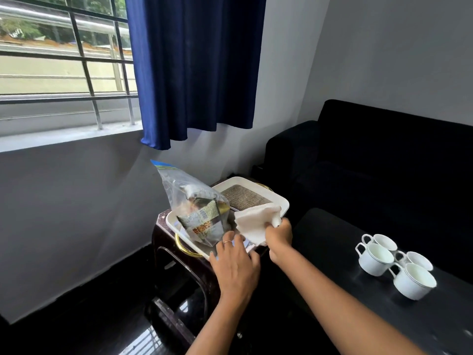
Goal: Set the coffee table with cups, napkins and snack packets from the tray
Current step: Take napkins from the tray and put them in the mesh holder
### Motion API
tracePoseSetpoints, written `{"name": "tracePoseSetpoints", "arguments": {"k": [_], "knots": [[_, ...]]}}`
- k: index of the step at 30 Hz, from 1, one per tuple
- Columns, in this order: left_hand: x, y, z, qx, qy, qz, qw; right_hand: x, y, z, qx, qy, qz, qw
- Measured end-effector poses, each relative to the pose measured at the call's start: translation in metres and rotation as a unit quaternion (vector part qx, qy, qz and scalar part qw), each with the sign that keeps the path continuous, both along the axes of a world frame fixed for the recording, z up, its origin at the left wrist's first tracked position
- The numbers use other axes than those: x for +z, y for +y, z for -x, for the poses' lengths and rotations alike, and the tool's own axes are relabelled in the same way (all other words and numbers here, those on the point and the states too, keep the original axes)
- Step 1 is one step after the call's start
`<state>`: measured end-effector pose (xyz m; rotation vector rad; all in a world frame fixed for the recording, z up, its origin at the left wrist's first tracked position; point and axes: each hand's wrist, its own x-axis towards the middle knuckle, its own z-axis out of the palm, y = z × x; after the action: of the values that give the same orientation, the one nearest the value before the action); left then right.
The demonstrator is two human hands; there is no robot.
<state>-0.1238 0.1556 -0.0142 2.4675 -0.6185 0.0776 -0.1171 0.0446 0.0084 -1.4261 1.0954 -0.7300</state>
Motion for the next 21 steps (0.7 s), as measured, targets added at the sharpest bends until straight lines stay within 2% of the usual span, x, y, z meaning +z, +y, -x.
{"name": "tracePoseSetpoints", "arguments": {"k": [5, 7, 10, 13, 16, 21], "knots": [[0.014, -0.001, 0.007, 0.032, 0.024, 0.115, 0.993, 0.007, -0.019, 0.034, -0.005, -0.029, -0.07, 0.997], [0.02, -0.006, 0.012, 0.014, 0.052, 0.166, 0.985, 0.007, -0.024, 0.055, 0.015, -0.03, -0.075, 0.997], [0.027, -0.015, 0.025, -0.033, 0.169, 0.261, 0.95, 0.005, -0.028, 0.087, 0.043, -0.041, -0.074, 0.995], [0.033, -0.024, 0.037, -0.075, 0.315, 0.291, 0.9, 0.003, -0.031, 0.119, 0.054, -0.067, -0.09, 0.992], [0.038, -0.028, 0.04, -0.173, 0.394, 0.261, 0.864, 0.001, -0.034, 0.149, 0.069, -0.075, -0.091, 0.991], [0.045, -0.035, 0.051, -0.258, 0.466, 0.082, 0.842, -0.001, -0.04, 0.192, 0.112, -0.04, -0.064, 0.991]]}}
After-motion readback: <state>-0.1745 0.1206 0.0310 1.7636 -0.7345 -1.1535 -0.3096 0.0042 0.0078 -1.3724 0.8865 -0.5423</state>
